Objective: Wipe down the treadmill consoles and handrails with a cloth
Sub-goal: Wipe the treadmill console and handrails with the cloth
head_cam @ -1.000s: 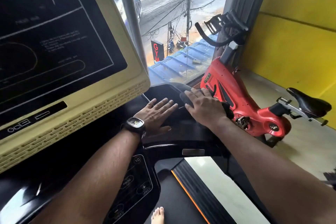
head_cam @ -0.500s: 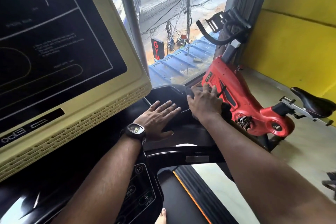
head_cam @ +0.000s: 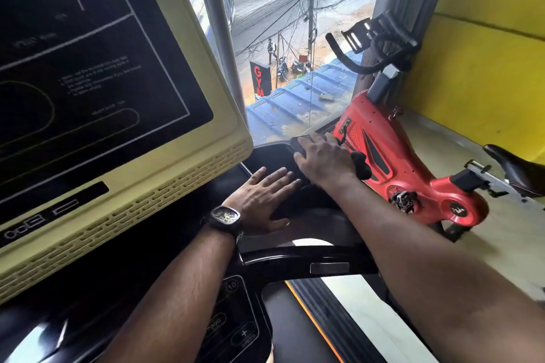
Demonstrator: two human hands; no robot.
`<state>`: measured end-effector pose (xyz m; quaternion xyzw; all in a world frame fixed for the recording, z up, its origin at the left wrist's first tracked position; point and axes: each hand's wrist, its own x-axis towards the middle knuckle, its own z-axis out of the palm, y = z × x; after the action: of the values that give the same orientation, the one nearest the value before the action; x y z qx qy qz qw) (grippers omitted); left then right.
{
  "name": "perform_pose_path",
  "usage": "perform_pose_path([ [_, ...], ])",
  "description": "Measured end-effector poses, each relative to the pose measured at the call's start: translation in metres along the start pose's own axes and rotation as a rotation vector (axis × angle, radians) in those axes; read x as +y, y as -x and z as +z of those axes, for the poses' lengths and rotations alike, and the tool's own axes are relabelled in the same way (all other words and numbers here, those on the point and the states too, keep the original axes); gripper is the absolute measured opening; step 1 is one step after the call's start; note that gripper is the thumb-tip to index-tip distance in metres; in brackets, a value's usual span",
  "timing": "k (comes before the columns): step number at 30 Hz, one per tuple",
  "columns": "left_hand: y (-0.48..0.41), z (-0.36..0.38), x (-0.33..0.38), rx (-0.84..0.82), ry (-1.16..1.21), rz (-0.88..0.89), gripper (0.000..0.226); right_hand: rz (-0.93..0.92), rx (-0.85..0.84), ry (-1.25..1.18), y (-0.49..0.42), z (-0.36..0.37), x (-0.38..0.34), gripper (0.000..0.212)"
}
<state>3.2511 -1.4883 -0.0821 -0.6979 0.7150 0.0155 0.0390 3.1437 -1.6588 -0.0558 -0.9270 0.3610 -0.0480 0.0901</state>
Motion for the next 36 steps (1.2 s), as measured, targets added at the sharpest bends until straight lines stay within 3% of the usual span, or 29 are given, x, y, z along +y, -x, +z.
perform_pose_path([
  [2,0.0,0.001,0.0,0.008,0.004,0.005,0.091,0.008,-0.07,-0.051,-0.005,-0.007,0.006,0.05],
  [7,0.001,0.003,-0.001,0.013,-0.004,0.002,0.092,0.347,-0.167,-0.007,0.005,-0.009,-0.006,0.051],
  [10,0.0,0.001,-0.001,0.003,-0.013,0.003,0.093,0.116,-0.012,0.083,0.025,0.001,-0.01,0.05],
  [12,0.0,0.002,-0.001,0.008,-0.02,0.005,0.092,0.01,-0.046,-0.011,0.021,-0.006,0.003,0.053],
  [15,0.001,0.003,-0.001,0.015,-0.034,0.003,0.092,0.16,-0.15,-0.099,0.016,-0.017,0.019,0.055],
  [18,0.001,0.003,-0.001,0.012,-0.039,0.001,0.092,0.335,-0.104,-0.033,0.033,-0.015,0.012,0.052],
  [21,0.001,0.002,0.0,0.012,-0.048,-0.001,0.094,0.163,0.012,0.099,0.054,-0.003,0.002,0.052],
  [24,0.001,0.0,0.002,0.015,-0.057,0.0,0.095,0.017,-0.037,0.061,0.05,-0.005,0.017,0.057],
  [27,0.002,-0.001,0.003,0.017,-0.045,0.016,0.097,0.255,-0.14,-0.049,0.045,-0.017,0.028,0.055],
  [29,0.001,-0.003,0.005,0.005,-0.006,0.009,0.099,0.401,-0.104,0.013,0.058,-0.016,0.021,0.053],
  [33,-0.014,-0.01,0.021,0.004,0.088,-0.017,0.108,0.102,0.035,0.24,0.091,0.002,0.011,0.056],
  [36,-0.023,-0.008,0.032,-0.032,0.068,0.0,0.105,0.109,-0.067,0.079,0.073,-0.011,0.032,0.057],
])
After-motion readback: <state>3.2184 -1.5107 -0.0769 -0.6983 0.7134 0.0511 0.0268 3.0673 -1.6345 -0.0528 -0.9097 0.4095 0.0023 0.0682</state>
